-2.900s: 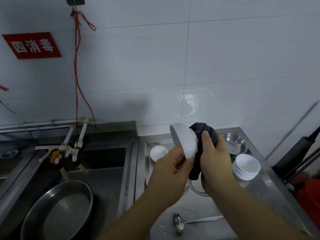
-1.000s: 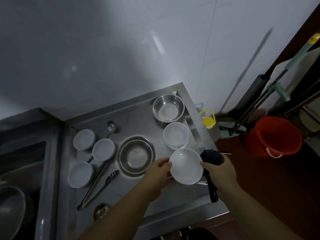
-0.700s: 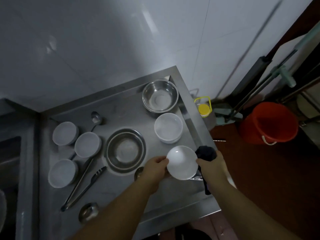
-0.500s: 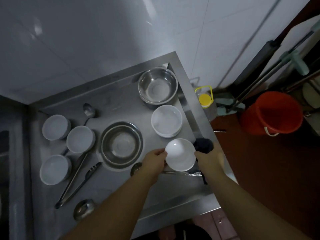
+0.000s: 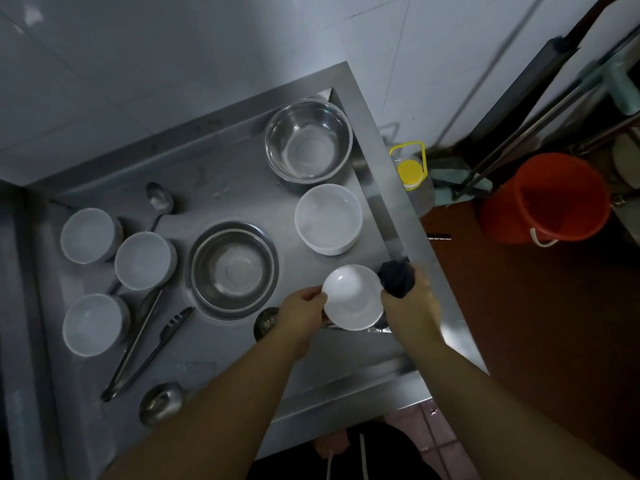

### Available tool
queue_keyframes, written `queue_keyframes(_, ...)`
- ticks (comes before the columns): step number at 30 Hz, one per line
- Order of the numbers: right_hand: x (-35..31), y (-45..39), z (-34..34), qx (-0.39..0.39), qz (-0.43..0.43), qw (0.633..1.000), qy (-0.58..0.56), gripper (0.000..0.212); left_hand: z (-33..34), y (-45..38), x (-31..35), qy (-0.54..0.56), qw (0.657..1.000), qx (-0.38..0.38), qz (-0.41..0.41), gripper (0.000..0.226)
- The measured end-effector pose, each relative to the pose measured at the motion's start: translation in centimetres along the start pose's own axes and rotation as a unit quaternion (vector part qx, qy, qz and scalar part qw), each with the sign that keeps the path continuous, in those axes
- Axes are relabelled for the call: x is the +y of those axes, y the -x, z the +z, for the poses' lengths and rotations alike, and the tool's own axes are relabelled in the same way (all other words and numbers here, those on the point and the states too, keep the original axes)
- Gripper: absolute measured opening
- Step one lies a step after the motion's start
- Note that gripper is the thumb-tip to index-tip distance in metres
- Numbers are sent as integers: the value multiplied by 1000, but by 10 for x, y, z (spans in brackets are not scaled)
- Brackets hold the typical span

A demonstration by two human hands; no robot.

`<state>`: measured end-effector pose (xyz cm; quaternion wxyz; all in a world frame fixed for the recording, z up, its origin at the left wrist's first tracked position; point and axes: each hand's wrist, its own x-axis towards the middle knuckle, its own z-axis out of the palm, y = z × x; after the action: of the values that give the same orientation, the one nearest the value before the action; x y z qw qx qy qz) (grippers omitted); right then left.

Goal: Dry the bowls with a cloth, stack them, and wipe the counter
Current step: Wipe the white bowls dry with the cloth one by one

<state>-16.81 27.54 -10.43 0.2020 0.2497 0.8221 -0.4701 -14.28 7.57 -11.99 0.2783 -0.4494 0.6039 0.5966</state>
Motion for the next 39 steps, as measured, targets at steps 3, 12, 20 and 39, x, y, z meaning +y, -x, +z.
queue_keyframes(3, 4, 7, 0, -1, -8, 1000, 1, 55, -1, 3, -6, 7, 1000, -1, 4, 33)
queue_keyframes(12, -2, 9, -3, 16, -16, 999, -22, 54, 2, 6, -3, 7, 999, 37, 29, 37)
queue_keyframes(20, -24, 55, -6, 34, -75, 996, 33, 49, -49, 56, 0, -38, 995, 57, 78, 23)
queue_keyframes(39, -126, 210, 232, -142, -297, 897, 295, 45, -390, 82, -78, -372, 902, 147, 161, 28)
